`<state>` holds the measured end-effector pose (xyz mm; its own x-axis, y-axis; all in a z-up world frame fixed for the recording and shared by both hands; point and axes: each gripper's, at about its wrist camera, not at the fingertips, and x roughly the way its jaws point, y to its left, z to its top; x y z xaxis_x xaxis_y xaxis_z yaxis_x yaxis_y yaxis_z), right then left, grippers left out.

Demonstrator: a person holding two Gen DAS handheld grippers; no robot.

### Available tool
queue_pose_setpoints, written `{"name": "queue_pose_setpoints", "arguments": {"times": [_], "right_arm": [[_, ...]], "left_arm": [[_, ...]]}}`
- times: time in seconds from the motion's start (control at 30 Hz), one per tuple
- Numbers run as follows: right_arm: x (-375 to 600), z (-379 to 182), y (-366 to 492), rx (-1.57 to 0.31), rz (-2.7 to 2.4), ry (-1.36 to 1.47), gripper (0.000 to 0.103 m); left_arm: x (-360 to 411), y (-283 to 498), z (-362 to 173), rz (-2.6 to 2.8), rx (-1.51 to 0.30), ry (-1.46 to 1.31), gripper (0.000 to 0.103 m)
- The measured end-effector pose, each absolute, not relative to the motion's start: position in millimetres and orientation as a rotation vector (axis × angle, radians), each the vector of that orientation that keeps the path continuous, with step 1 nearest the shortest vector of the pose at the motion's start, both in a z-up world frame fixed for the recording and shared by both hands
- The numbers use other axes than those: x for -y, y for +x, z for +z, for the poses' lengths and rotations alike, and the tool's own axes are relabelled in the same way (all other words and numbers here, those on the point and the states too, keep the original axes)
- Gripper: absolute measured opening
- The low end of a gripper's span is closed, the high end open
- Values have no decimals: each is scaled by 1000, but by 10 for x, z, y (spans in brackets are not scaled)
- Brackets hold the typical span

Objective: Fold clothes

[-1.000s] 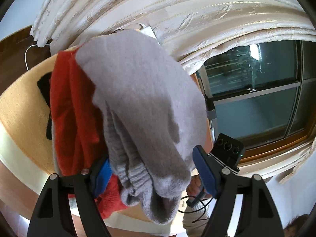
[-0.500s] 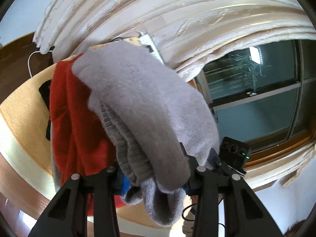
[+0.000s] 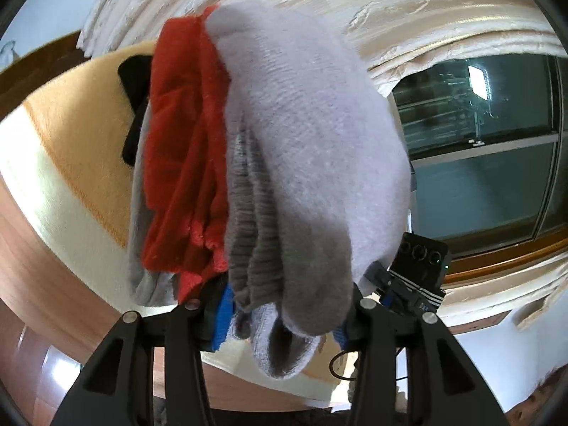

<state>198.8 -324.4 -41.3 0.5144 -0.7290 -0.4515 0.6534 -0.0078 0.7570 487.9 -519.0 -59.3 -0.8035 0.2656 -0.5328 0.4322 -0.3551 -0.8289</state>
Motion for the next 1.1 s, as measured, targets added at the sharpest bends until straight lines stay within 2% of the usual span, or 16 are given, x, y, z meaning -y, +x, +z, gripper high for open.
{"name": "queue_pose_setpoints", "arguments": {"times": [0.23,0.47,0.6,0.63,0.67,0.7,0.73,0.9,1.1], "right_arm": [[3352,-187,1970,32,-1175,1027,28],[3559,-260,1818,21,-1181,1043,28],[3471,-173,1855,-84,-1241,953,38],[3472,-102,1898,-119,-1287,899,54],[3473,-31,1941,-154,-1332,844,65],[3470,51,1985,-188,-1391,777,84],[3463,132,2023,-209,-1453,705,87],[3577,417,2111,-270,-1603,445,87],[4000,415,2337,-417,-1528,289,87]], "left_arm": [[5207,4799,-444,-2342,-1630,912,65],[5285,4602,-639,-2310,-1721,917,72],[5255,4804,-542,-2320,-1707,901,73],[5261,4903,-480,-2319,-1684,871,76],[5278,4995,-408,-2314,-1647,831,80],[5296,5086,-336,-2308,-1611,791,80],[5314,5178,-264,-2302,-1574,752,80],[5387,5363,114,-2319,-1408,570,81],[5264,4617,132,-2402,-1213,687,81]]}}
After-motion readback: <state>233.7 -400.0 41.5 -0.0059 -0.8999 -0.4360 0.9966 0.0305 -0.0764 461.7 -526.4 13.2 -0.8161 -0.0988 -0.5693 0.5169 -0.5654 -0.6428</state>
